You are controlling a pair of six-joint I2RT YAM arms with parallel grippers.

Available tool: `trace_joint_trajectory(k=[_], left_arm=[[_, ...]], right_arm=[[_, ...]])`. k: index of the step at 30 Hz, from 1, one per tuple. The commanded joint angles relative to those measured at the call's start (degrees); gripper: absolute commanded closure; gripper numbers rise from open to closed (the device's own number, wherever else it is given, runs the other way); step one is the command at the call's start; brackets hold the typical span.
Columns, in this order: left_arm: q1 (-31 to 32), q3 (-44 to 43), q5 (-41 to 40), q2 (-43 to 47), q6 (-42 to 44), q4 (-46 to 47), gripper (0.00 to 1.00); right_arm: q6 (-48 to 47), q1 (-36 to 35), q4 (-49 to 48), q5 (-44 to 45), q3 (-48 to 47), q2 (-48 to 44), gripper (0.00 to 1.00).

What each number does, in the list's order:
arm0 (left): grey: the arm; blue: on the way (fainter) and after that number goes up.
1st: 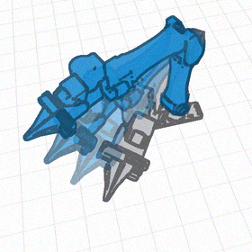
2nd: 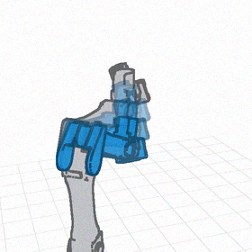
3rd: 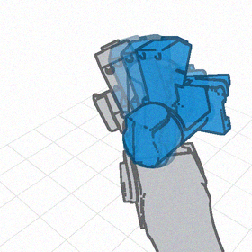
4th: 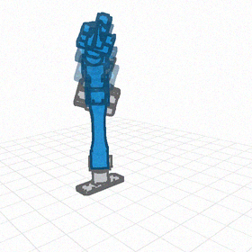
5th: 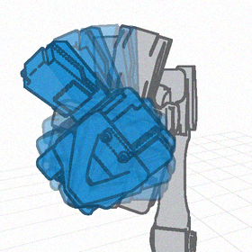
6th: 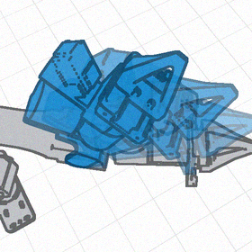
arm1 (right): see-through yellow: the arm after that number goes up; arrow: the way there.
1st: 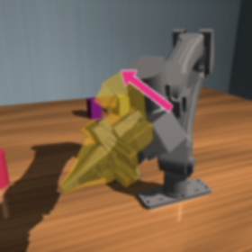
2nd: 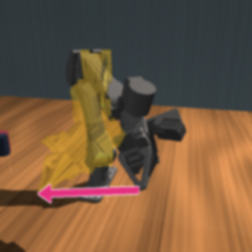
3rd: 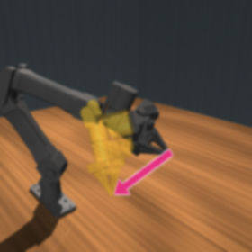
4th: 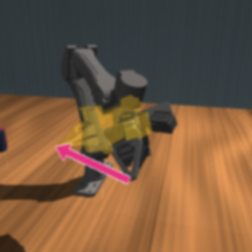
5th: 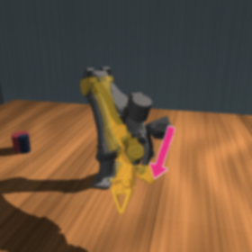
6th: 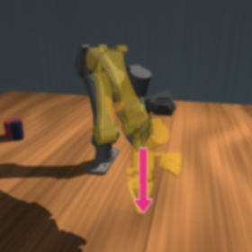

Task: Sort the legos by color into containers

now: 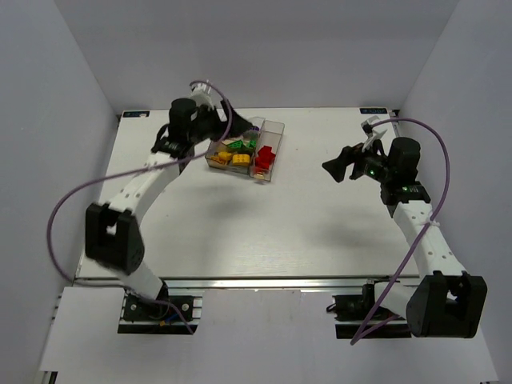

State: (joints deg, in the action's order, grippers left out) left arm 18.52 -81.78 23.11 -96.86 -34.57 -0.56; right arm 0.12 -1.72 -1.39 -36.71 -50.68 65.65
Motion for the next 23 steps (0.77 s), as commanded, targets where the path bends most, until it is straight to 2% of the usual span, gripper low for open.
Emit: trace_joint_trajectory(k=[1,3,4,7,10,12,16,17,23], left_arm=[[1.0,11.2,0.2,15.9,21.0,-7.5,0.05],[-0.1,22.7,-1.3,23.2,22.8,-3.9,0.02],[-0.2,25.8,-2.6,29.7,23.9,-3.1,0.02],[-0.2,33.9,-3.7,37.2,27.8,-1.6,0.02],[0.6,37.5,-9.1,42.7,29.6,-2.3,0.02],[0.6,39.4,-9.8,45.4,29.1,-1.2,0.02],[0.6,39.7,-11.4,46.8,29.8,-3.8,0.02],[1.2,39.5,-12.0,46.8,29.8,-4.3,0.02],[1.2,39.3,-12.5,47.7,30.5,-4.8,0.02]], right_arm=[[3.6,0.5,1.1,7.7,-3.7,-2.2,0.11],[5.5,0.6,3.8,11.2,-4.5,-2.9,0.11],[5.4,0.8,3.8,11.4,-3.6,-3.2,0.11],[4.9,0.7,3.7,10.2,-1.1,-4.4,0.11],[5.5,0.8,4.6,8.3,0.3,-5.4,0.11],[5.5,0.8,3.8,8.1,2.2,-7.0,0.11],[3.7,0.8,2.4,9.0,5.1,-9.3,0.11],[3.3,3.1,2.1,9.5,5.9,-10.5,0.11],[2.6,6.1,-0.6,7.6,8.9,-12.2,0.11]])
